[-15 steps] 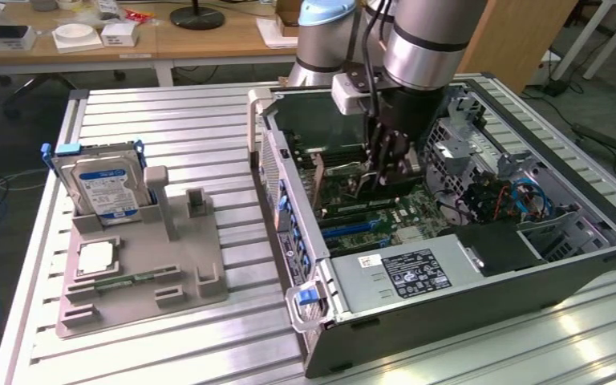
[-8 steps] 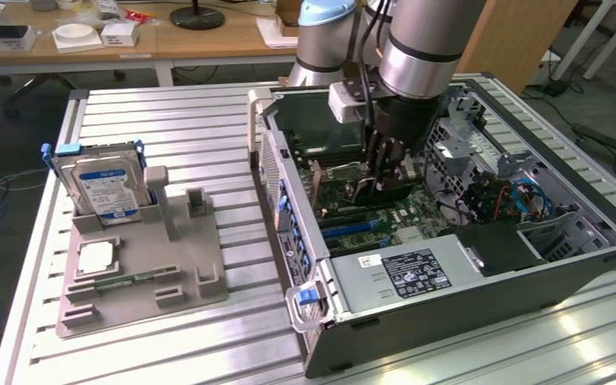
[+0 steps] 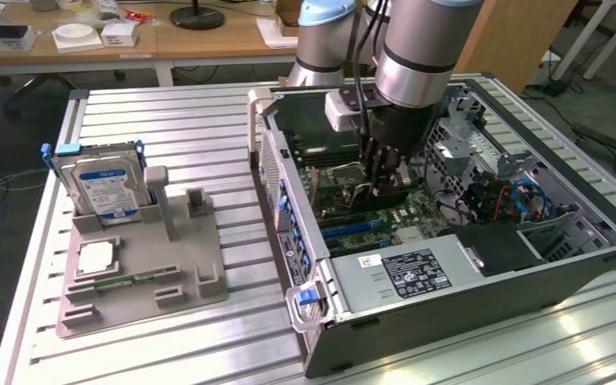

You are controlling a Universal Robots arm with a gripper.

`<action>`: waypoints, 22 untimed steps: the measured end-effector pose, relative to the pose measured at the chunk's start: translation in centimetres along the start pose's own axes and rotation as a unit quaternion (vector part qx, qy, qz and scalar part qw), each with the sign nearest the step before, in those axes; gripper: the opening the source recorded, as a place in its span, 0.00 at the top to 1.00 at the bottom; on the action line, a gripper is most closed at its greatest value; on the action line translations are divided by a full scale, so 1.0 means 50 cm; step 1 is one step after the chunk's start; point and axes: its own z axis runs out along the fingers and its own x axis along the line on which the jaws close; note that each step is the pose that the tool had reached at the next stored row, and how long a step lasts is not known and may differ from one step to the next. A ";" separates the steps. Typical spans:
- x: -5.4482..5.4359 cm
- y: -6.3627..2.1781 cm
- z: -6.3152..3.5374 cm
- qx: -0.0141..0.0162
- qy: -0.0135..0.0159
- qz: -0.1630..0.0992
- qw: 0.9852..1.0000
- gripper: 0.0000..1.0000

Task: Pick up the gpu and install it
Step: 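Insert the gpu into the slot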

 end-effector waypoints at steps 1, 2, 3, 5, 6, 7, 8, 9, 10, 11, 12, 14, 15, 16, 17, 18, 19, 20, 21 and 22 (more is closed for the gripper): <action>0.000 0.000 0.002 0.000 0.000 0.000 1.000 0.74; 0.000 0.001 0.004 0.000 0.000 0.000 1.000 0.74; 0.000 0.001 0.006 0.000 0.000 0.000 1.000 0.74; 0.000 0.002 0.008 0.000 0.000 0.000 1.000 0.74; 0.000 0.003 0.010 0.000 0.000 0.000 1.000 0.74; 0.000 0.004 0.011 0.000 0.000 0.000 1.000 0.74; 0.001 0.005 0.013 0.000 0.000 0.000 1.000 0.74; 0.001 0.006 0.014 0.000 0.000 0.000 1.000 0.74; 0.001 0.006 0.016 0.000 0.000 0.000 1.000 0.74; 0.001 0.007 0.018 0.000 0.000 0.000 1.000 0.74; 0.001 0.008 0.020 0.000 0.000 0.000 1.000 0.74; 0.001 0.009 0.025 0.000 0.000 0.000 1.000 0.74; 0.001 0.010 0.027 0.000 0.000 0.000 1.000 0.74; 0.001 0.010 0.029 0.000 0.000 0.000 1.000 0.74; 0.001 0.011 0.032 0.000 0.000 0.000 1.000 0.74; 0.001 0.011 0.034 0.000 0.000 0.000 1.000 0.74; 0.002 0.012 0.036 0.000 0.000 0.000 1.000 0.74; 0.002 0.013 0.038 0.000 0.000 0.000 1.000 0.74; 0.002 0.014 0.040 0.000 0.000 0.000 1.000 0.74; 0.002 0.015 0.042 0.000 0.000 0.000 1.000 0.74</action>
